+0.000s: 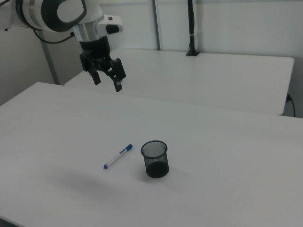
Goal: Insert the marker
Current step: 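Move the gripper down over the blue-capped white marker, then close the gripper on the marker near its blue cap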
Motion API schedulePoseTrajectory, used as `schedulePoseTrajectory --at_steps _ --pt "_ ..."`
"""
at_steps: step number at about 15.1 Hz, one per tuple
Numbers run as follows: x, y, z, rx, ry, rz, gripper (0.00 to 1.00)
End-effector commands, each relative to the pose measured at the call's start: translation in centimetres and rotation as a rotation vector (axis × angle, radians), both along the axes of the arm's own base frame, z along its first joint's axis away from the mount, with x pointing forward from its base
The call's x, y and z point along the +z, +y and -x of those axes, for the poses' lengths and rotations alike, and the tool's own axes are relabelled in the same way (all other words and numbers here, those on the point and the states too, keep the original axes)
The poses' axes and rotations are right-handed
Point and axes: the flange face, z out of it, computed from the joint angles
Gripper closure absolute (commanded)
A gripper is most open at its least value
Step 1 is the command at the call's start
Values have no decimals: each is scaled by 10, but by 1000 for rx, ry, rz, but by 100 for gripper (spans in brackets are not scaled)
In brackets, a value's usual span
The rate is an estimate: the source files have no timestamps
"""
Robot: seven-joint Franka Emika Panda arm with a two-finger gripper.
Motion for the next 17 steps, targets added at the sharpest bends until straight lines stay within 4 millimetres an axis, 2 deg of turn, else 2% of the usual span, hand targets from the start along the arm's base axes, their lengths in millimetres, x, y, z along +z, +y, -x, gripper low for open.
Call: schedulePoseTrajectory --at_steps 1,3,6,9,10,12,14,17 --pt "-11 -4 7 97 46 19 0" --pt "-49 -5 -9 185 115 52 0" --pt "-87 18 -24 222 173 117 0" --pt "-115 21 -33 194 168 142 0" --pt "-137 23 -34 183 198 138 0" --pt "-163 25 -47 116 170 135 0" --pt "-197 26 -60 44 149 128 0" --pt "-234 36 -75 7 106 117 0"
